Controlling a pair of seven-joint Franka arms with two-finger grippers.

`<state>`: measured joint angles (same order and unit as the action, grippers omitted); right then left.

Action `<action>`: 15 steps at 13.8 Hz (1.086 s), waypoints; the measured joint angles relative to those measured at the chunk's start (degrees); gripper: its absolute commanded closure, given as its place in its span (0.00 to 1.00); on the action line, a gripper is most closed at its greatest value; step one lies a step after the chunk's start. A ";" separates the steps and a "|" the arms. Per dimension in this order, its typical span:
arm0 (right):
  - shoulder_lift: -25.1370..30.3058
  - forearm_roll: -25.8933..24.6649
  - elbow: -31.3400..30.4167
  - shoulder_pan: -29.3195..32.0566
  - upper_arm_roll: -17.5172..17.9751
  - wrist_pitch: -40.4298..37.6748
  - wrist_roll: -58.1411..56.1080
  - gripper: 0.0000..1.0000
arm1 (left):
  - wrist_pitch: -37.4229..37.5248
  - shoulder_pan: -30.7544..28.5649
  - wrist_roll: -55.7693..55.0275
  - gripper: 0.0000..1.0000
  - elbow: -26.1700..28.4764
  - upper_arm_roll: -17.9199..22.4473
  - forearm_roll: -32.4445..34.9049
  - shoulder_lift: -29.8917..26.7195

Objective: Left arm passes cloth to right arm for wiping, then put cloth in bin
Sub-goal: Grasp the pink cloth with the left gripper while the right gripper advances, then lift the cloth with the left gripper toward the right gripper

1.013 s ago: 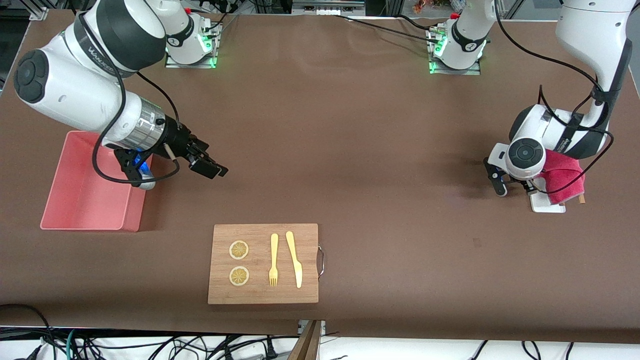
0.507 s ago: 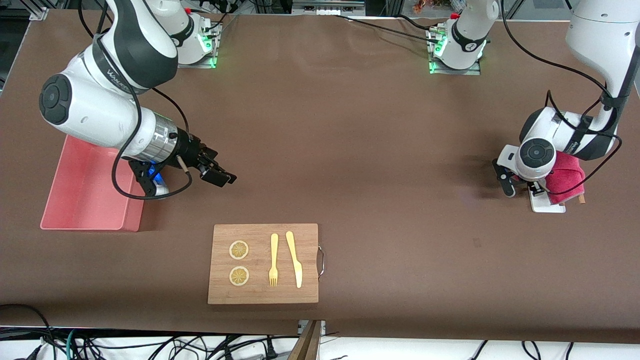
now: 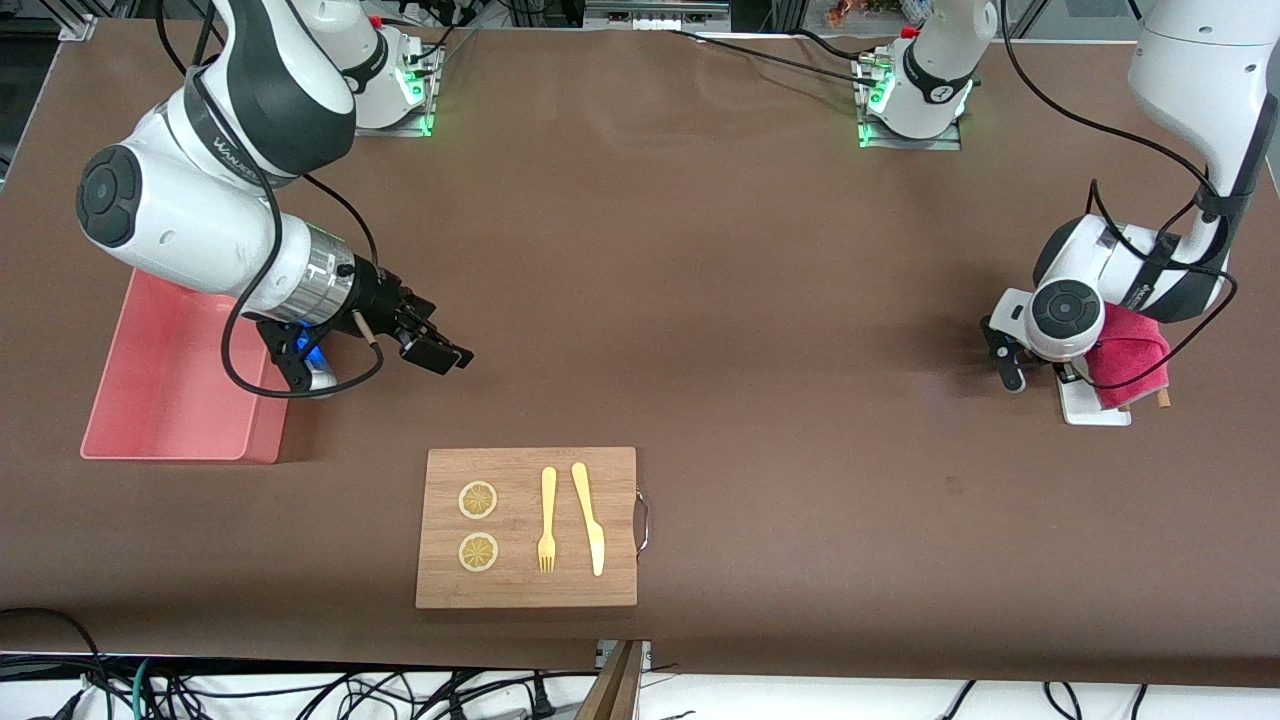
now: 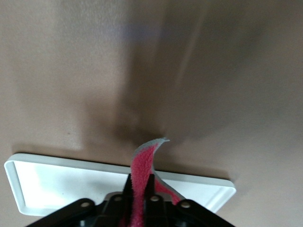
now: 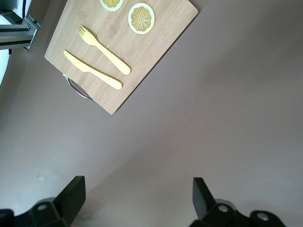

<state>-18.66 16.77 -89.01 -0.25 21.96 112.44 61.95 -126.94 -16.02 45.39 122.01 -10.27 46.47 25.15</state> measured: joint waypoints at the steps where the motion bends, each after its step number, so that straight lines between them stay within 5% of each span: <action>1: 0.00 0.00 0.03 0.00 0.00 0.09 0.00 0.00 | 2.70 -0.07 0.00 1.00 -0.72 -1.46 -1.32 -0.55; 7: 0.00 0.04 0.18 0.00 0.00 0.15 0.04 0.00 | 23.22 0.23 -0.03 1.00 -11.75 -10.88 -12.88 -2.70; 15: -0.85 0.24 0.15 -2.13 0.02 0.62 5.06 0.00 | 38.15 5.68 -0.60 1.00 -28.82 -11.74 -42.41 -2.71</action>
<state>-19.51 17.01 -88.86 -2.39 21.98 113.06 67.01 -88.78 -10.34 44.79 93.19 -22.01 4.05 22.44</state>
